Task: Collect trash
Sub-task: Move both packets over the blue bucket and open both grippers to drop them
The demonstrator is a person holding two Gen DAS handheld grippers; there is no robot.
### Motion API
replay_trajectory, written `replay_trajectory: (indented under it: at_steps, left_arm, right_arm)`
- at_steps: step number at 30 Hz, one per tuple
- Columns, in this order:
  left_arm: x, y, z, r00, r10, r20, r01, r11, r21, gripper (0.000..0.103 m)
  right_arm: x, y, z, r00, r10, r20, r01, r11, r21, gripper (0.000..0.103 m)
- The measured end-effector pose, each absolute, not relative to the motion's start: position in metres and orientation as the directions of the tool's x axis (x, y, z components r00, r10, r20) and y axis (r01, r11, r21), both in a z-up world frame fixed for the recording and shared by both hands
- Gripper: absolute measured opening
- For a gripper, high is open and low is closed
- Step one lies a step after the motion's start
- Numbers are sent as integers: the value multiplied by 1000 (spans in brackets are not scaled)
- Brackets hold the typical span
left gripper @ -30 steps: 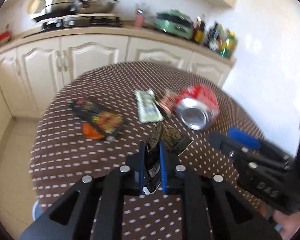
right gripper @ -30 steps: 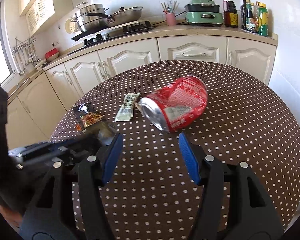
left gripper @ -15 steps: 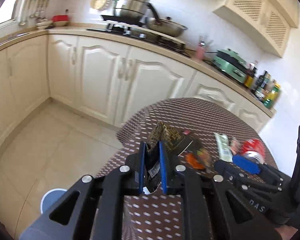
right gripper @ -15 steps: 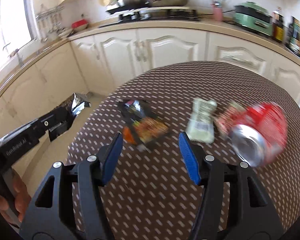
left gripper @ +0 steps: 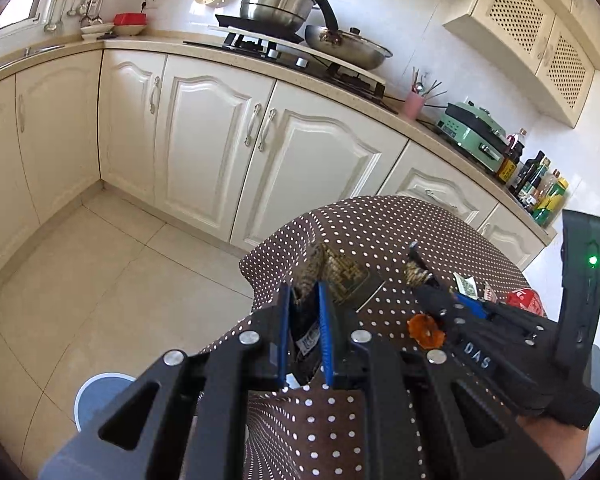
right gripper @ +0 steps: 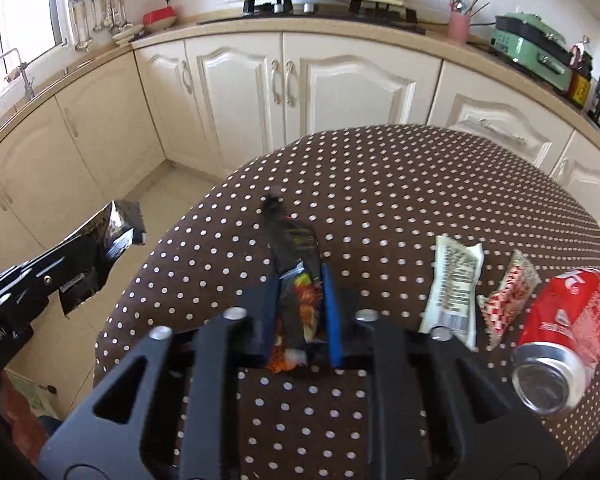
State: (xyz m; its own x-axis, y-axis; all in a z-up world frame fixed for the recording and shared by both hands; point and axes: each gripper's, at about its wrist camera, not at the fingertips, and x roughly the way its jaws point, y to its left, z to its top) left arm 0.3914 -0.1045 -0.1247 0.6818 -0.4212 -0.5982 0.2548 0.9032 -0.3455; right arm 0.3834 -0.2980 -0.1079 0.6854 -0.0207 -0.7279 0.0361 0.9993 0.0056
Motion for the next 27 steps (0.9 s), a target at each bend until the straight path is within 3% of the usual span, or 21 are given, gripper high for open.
replay_trajectory:
  at_steps: [8,14,20,27]
  left_arm:
    - [369,-69,-117,705,-406,-581,234,907,-350,12]
    - [347,-11,-121,725,-349,-594,170,926,-337,12]
    - [329,72,-158,709,-217,-671,21,958,-287,13]
    - [326,143,-223,627,-118,-770,-120,962,-245,13]
  right_arm:
    - [341,-273,-74,778,-1,-628,13,1000,15,15]
    - [324,-198,-67,780,167,-603,-147,986,84,15]
    - [330,-111,-115,691,302,-657,-272,950,150,15]
    - [342,-49,-184,578,342,-741,-320,930,180,15]
